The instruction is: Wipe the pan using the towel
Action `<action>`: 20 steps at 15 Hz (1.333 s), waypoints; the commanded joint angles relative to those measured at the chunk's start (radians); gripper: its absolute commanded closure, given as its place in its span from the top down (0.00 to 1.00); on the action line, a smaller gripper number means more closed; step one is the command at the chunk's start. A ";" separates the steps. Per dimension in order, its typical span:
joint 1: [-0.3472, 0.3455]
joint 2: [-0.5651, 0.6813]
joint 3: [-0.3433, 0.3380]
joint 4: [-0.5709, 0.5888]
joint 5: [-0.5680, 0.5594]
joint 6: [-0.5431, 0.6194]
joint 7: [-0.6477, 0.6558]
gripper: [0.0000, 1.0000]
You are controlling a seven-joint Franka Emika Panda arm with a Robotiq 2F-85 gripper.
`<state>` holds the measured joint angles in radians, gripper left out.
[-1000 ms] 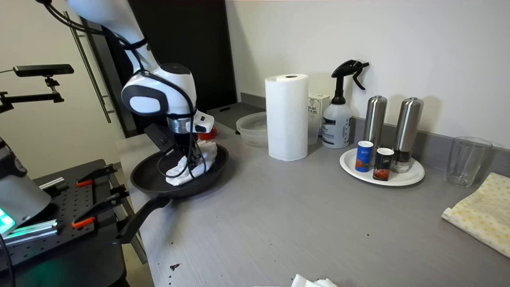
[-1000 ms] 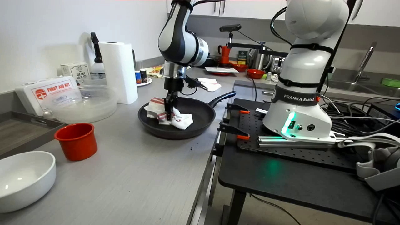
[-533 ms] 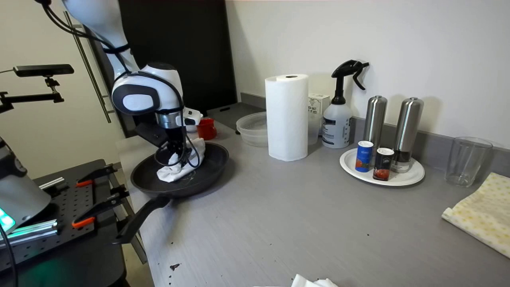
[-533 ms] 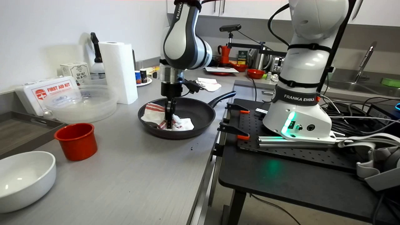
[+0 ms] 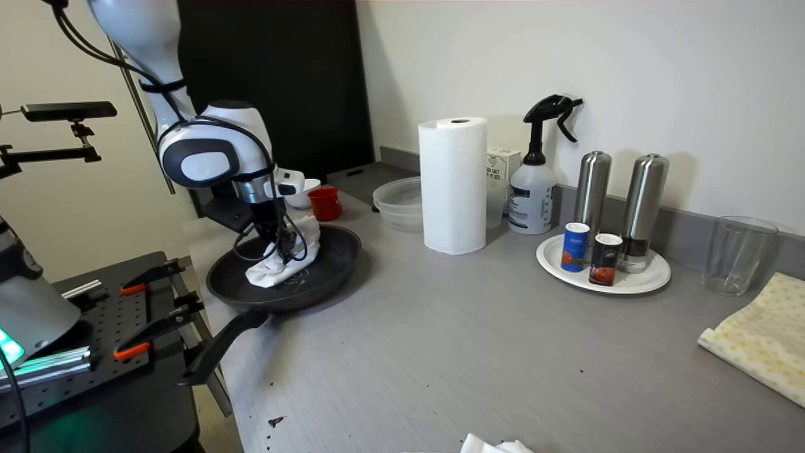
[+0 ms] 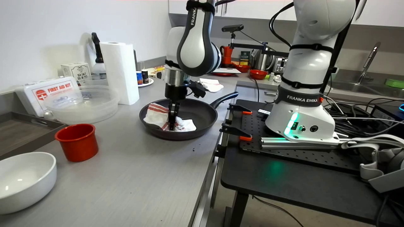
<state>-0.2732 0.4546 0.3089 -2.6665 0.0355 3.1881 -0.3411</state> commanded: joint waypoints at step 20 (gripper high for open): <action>-1.025 0.208 0.213 -0.120 -0.634 0.198 0.256 0.06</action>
<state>-1.2511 0.6328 0.5352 -2.7861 -0.5675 3.3980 -0.0965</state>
